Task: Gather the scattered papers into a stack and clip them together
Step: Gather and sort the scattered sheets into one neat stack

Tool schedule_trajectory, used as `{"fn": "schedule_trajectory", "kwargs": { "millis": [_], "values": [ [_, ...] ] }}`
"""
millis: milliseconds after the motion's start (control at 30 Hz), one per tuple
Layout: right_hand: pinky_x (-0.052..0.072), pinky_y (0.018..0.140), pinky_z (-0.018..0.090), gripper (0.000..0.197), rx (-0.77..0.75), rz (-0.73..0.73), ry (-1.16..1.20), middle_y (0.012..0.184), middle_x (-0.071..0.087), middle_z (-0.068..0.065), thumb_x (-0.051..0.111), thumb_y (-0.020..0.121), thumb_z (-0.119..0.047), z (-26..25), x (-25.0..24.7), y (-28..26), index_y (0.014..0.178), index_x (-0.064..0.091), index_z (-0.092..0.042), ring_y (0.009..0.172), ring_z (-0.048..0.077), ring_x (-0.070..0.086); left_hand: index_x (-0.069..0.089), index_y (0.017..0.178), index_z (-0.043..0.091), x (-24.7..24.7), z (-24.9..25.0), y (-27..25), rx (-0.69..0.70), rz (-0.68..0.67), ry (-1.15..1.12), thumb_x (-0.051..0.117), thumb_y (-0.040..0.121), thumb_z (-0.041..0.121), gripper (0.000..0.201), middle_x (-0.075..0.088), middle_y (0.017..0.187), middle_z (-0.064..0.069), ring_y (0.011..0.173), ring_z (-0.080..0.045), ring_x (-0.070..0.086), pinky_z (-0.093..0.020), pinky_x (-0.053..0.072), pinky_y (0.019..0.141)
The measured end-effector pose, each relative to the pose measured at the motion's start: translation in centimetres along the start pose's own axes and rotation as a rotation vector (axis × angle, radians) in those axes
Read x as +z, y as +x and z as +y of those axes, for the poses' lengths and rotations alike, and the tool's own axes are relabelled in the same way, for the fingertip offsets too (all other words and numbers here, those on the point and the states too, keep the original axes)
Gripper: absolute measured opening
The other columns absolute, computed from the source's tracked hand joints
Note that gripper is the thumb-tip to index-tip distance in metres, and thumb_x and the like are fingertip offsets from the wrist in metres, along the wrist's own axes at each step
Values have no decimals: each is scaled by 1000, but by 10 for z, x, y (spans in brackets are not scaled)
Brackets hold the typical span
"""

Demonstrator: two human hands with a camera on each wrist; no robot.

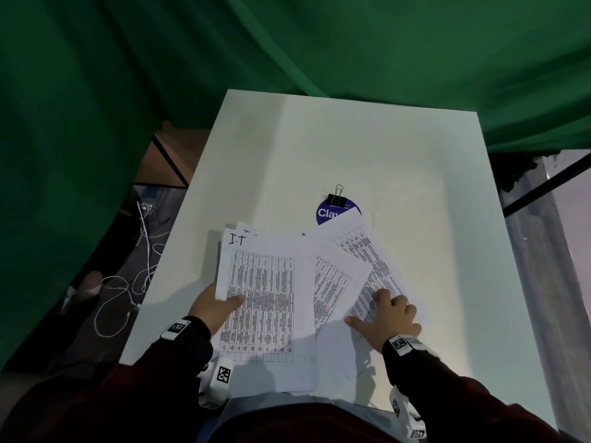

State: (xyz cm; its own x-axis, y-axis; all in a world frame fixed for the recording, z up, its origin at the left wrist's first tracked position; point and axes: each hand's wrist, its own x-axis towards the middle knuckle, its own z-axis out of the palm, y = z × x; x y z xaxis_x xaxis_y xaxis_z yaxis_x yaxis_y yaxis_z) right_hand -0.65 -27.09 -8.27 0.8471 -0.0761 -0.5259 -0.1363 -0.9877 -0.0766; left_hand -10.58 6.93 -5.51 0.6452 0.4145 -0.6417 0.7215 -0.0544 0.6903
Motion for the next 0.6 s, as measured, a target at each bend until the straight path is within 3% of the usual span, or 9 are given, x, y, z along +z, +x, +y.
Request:
{"fn": "schedule_trajectory", "kwargs": {
  "millis": [67,167,200,267,333,400,500,600],
  "values": [
    [43,96,49,79,13,-5,11,135,44,4,67,70,-76,2,-3,4,133,40,-36,126,31,42,63,125,27,0,-1,2,-31,-29,-84,72,92,32,34,70,116,7,113,-20,63,-41,44,104],
    [45,101,50,49,18,27,71,136,43,6,63,86,-49,5,-11,14,129,44,-34,128,31,40,64,126,24,1,-1,5,-69,-44,-127,65,97,20,29,71,120,4,118,-21,62,-40,41,108],
    [44,101,50,46,10,42,81,136,44,6,61,87,-46,7,-12,17,129,45,-33,129,32,40,64,128,23,3,0,6,-78,-59,-109,65,97,20,31,70,125,2,120,-22,61,-41,40,110],
    [44,100,48,62,9,52,68,136,45,6,61,82,-64,8,-12,19,132,46,-30,129,32,41,62,134,18,5,0,9,-80,-91,-62,64,98,23,36,66,134,-2,125,-24,58,-45,38,114],
    [42,100,48,93,22,56,41,136,44,5,59,66,-88,7,-7,17,136,44,-29,129,32,41,58,138,15,10,2,10,-78,-121,-35,62,99,24,40,63,138,-3,128,-24,56,-45,37,115],
    [42,102,48,105,-4,77,-9,140,41,6,61,60,-91,9,1,14,142,39,-28,131,32,40,57,140,15,15,7,11,-52,-130,-19,60,100,22,40,62,139,-2,129,-24,55,-42,37,115],
    [43,104,47,87,-40,111,7,140,42,5,70,71,-74,15,2,14,141,42,-30,131,32,41,55,141,17,20,10,11,-38,-98,-7,59,101,23,41,62,137,1,130,-23,55,-43,37,115],
    [47,98,45,53,-62,123,66,129,52,4,70,81,-59,22,-7,20,124,57,-30,122,31,47,54,142,19,21,12,11,-53,-47,-7,56,101,23,42,62,136,4,130,-23,55,-43,39,114]
  ]
}}
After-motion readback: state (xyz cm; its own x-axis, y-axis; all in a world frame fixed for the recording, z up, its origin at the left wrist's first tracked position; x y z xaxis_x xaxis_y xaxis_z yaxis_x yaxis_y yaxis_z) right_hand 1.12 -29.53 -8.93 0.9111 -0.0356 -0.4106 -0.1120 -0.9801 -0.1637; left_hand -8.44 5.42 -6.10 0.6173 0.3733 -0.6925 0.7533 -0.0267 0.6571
